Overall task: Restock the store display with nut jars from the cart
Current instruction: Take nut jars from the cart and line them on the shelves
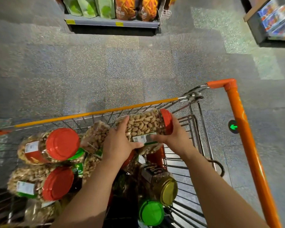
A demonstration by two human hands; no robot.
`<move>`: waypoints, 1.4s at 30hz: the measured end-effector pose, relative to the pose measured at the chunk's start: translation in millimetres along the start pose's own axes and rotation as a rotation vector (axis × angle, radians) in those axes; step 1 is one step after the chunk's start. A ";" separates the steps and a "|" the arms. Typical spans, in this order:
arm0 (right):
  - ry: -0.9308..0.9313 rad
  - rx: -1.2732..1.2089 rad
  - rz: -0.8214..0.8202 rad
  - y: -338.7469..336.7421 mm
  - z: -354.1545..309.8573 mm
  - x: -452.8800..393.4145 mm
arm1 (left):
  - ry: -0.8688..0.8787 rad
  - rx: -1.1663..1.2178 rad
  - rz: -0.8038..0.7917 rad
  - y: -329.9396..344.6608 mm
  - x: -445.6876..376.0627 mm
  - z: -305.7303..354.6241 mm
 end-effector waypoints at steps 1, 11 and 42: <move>-0.009 -0.063 -0.003 1.3 1.5 1.0 | -0.001 -0.020 0.020 0.1 3.9 1.4; -0.174 -0.281 -0.044 13.9 -0.3 32.5 | -0.015 0.008 0.176 0.6 74.5 5.3; -0.824 -0.106 -0.600 17.6 -63.3 380.6 | -0.120 0.293 1.020 120.3 514.8 64.1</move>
Point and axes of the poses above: each hand's wrist, its own x-axis away from the middle knuckle, its own y-axis out of the palm, z = x × y, the point moved 4 cm from there along -x, towards the middle knuckle, and after that the axes turned 14 degrees about -z, right-handed, at the moved point
